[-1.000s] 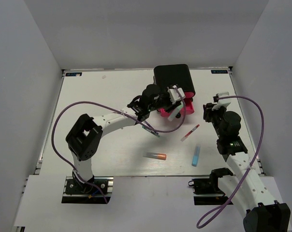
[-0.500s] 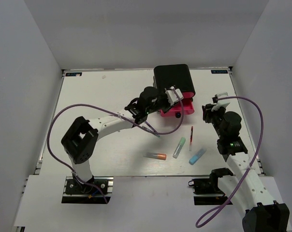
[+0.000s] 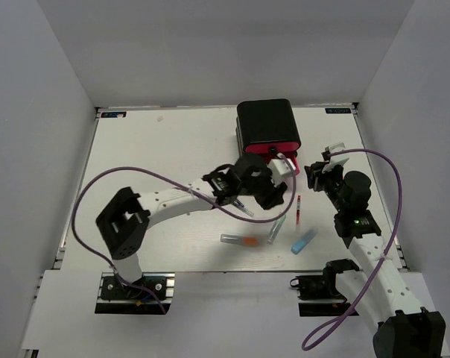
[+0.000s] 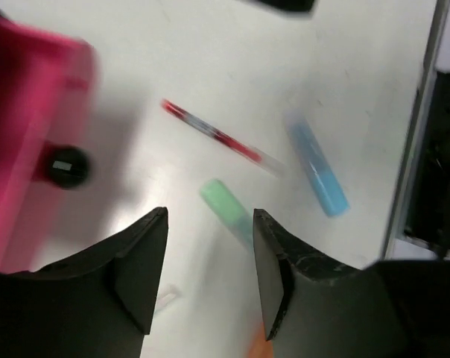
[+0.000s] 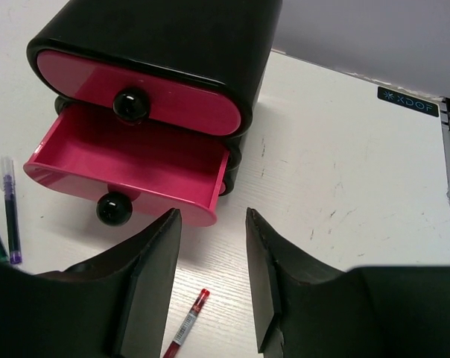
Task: Sort the stationery into containers
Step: Grab a piece of stationery with the left arm
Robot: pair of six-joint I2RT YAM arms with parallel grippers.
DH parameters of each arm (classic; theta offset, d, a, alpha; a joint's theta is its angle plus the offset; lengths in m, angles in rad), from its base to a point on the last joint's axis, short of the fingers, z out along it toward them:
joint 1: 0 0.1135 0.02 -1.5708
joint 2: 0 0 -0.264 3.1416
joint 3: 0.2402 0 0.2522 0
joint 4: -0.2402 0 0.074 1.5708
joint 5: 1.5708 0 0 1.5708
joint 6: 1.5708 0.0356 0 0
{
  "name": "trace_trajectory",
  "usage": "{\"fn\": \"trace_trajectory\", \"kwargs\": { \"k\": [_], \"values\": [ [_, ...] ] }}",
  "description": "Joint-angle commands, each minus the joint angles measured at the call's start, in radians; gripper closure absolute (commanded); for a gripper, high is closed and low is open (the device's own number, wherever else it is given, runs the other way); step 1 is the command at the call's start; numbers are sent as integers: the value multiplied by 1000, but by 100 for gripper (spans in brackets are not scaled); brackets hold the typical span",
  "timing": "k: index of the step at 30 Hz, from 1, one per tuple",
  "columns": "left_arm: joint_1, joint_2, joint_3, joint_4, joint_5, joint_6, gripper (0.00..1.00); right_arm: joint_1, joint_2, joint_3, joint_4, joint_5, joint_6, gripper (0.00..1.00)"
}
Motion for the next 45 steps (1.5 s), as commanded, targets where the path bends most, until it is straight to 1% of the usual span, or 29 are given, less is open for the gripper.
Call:
{"fn": "trace_trajectory", "kwargs": {
  "k": [1,2,5,7,8,11,16,20,24,25,27,28,30,31,34,36,37,38,40,41,43,45],
  "values": [
    [-81,97,80,-201,-27,-122,40,-9,2,-11,30,5,-9,54],
    [-95,116,81,-213,-62,-175,37,-15,1,-9,30,6,-10,54],
    [-140,154,82,-213,-148,-250,32,-22,1,-9,32,19,-7,52],
    [-155,167,56,-198,-180,-315,30,-25,1,-6,32,26,-6,52],
    [-167,194,56,-198,-231,-353,29,-29,1,-6,30,28,-7,52],
    [-176,249,93,-239,-299,-389,29,-38,1,-3,30,33,-1,51],
    [-198,315,165,-278,-352,-426,29,-43,-4,-4,29,28,0,51],
    [-216,383,243,-363,-417,-461,29,-51,-9,-1,29,25,5,51],
    [-225,404,252,-388,-458,-479,40,-58,-12,-1,26,22,8,51],
    [-226,413,252,-405,-480,-479,49,-60,-15,-3,26,20,9,51],
    [-235,414,262,-429,-489,-479,59,-63,-15,-3,21,17,11,51],
    [-235,423,262,-430,-501,-479,68,-61,-19,-3,26,14,9,51],
    [-235,423,262,-445,-515,-470,76,-65,-18,-3,24,14,14,51],
    [-235,395,248,-445,-515,-458,81,-68,-21,-1,26,14,14,51],
    [-215,325,193,-367,-506,-417,86,-72,-27,-1,23,13,16,51],
    [-201,237,173,-333,-456,-316,90,-72,-28,0,21,7,16,50],
    [-190,210,164,-309,-455,-218,97,-74,-27,0,20,5,16,50],
    [-190,159,163,-309,-476,-171,100,-74,-25,0,20,0,14,50],
    [-161,118,176,-286,-477,-88,100,-77,-27,0,17,-10,14,53],
    [-149,99,176,-286,-457,-9,100,-77,-27,-1,17,-12,14,55],
    [-111,61,197,-266,-402,88,100,-77,-31,-1,16,-13,16,55],
    [-80,49,235,-266,-374,145,100,-77,-30,0,16,-15,16,56]
  ]
}}
